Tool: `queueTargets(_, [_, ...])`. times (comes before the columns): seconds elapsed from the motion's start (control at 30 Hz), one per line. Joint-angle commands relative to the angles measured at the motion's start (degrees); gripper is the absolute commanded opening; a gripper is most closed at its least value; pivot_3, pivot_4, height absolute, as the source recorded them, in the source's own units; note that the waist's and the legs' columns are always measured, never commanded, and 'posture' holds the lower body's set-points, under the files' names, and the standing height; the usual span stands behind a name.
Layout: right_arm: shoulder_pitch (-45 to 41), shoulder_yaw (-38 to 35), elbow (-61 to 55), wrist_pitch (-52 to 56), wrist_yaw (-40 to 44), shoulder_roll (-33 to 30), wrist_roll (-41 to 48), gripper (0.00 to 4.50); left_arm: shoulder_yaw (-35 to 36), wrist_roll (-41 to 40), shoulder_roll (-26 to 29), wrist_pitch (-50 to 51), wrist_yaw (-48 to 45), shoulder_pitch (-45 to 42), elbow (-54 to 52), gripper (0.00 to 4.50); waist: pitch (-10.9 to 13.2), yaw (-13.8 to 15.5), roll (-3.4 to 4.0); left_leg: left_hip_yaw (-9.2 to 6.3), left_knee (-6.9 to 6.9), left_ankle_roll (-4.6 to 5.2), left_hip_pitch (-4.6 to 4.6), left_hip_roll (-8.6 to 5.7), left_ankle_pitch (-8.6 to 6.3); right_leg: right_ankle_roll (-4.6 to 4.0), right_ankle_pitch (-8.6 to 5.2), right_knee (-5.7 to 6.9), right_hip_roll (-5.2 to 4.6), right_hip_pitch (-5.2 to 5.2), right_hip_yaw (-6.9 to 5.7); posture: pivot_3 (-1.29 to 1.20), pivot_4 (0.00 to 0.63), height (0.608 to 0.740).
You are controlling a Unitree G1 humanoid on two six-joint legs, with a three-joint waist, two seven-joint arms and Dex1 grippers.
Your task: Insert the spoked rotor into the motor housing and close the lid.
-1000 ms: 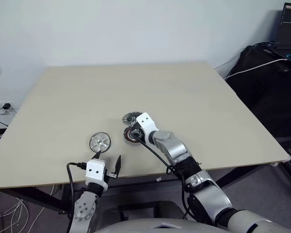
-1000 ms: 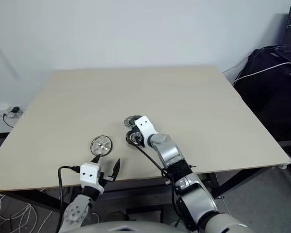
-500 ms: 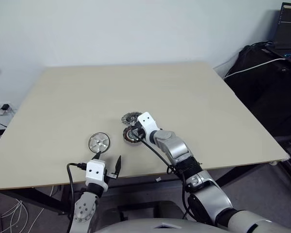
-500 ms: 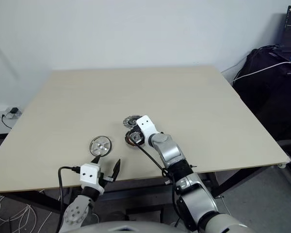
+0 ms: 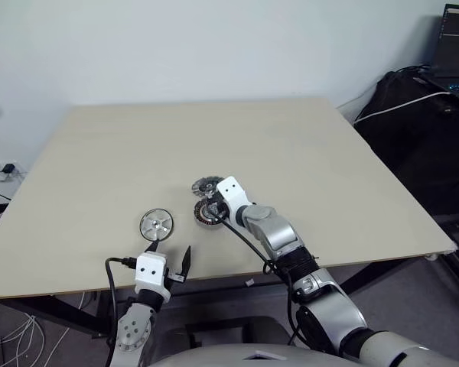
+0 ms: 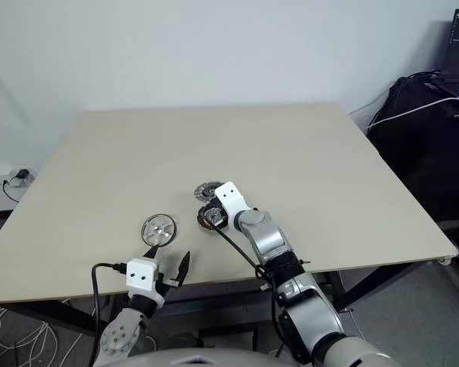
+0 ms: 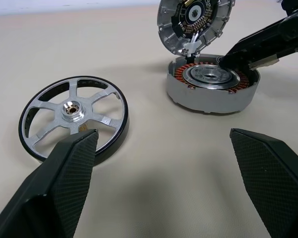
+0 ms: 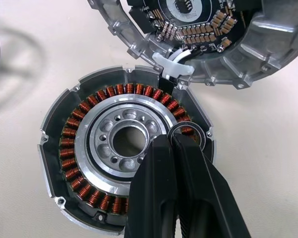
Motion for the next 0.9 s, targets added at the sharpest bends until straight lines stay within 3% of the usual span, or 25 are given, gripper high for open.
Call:
queueTargets(0.03, [-0.86,-0.50,-4.31,-0.23,0.46,0.05,0.84,0.03,-0.23,-0.28,-0.24,-0.51,-0.19,-0.51,-1.70,4.50,0.01,0.02,0.01,0.00,0.00,0.00,-0.01,0.00,0.00,0.00,0.00,0.00,0.00,-0.01,0.00,0.00,0.000,0.740])
queueTargets(0.43, [3.89,4.49,-14.67,4.27,5.35,-0.58,1.99,0.03,-0.73,-0.32,-0.13,0.36,-0.29,-0.06,-2.97,4.50,0.02,0.12,0.01,-0.02,0.00,0.00,-0.08,0.00,0.00,0.00,0.00,-0.02,0.00,-0.06,-0.01,0.00,0.000,0.740])
queueTargets(0.9, [2.43,4.81,-8.41,1.62,4.29,-0.06,1.63,0.03,-0.64,-0.25,-0.33,0.89,0.06,0.19,-3.56,4.50,0.02,0.11,0.00,-0.02,0.01,0.00,-0.08,-0.01,0.00,-0.01,-0.01,-0.02,0.00,-0.06,-0.02,0.00,0.000,0.740])
